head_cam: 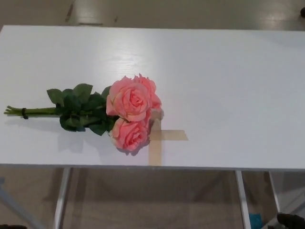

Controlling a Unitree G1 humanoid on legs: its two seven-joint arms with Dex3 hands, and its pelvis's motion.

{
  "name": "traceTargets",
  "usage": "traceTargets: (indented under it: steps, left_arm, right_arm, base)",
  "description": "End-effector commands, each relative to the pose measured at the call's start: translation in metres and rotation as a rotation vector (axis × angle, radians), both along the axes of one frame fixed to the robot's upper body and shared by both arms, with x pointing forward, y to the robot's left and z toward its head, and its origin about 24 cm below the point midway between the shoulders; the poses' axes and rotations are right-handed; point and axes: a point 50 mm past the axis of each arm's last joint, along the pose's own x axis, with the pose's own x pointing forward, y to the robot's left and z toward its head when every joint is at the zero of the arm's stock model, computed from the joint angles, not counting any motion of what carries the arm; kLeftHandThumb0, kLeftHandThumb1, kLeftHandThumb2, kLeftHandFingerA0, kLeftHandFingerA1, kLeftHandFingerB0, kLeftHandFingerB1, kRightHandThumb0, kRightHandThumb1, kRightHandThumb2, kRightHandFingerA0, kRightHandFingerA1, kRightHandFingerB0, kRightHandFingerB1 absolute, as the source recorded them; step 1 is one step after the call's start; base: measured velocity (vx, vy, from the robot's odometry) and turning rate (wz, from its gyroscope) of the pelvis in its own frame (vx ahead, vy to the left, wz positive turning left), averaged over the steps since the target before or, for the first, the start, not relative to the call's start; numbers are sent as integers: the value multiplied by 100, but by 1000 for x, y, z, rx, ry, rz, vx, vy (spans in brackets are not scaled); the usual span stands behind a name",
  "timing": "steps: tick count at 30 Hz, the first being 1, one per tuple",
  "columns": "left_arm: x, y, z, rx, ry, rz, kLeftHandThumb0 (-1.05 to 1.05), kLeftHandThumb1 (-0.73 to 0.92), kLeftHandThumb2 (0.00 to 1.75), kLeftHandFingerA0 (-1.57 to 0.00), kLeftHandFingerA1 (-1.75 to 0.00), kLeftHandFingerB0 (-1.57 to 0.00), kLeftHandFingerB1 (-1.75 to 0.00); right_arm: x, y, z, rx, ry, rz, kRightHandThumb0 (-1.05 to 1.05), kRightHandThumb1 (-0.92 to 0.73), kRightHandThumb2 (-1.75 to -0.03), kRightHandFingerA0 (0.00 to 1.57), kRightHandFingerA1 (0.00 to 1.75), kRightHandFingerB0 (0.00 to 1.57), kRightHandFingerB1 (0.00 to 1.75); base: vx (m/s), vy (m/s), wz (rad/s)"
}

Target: Use the left hand to pick up the rose and passes it to a human.

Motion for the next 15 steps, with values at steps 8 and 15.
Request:
traceTargets:
  steps: [8, 15]
  left_arm:
    - [-14, 4, -3, -75, -25, 30, -31, 64, 62, -61, -43, -31, -33]
    - [-12, 4, 0, -97, -43, -15, -20, 39, 85, -52, -63, -17, -47]
  right_arm:
    - [-16, -5, -7, -3, 9, -36, -56, -64, -94, 50, 56, 28, 47]
    - [-19, -4, -9, 2, 16, -40, -57, -64, -94, 50, 56, 28, 47]
  base:
    - [0, 0, 0]
    - [0, 0, 0]
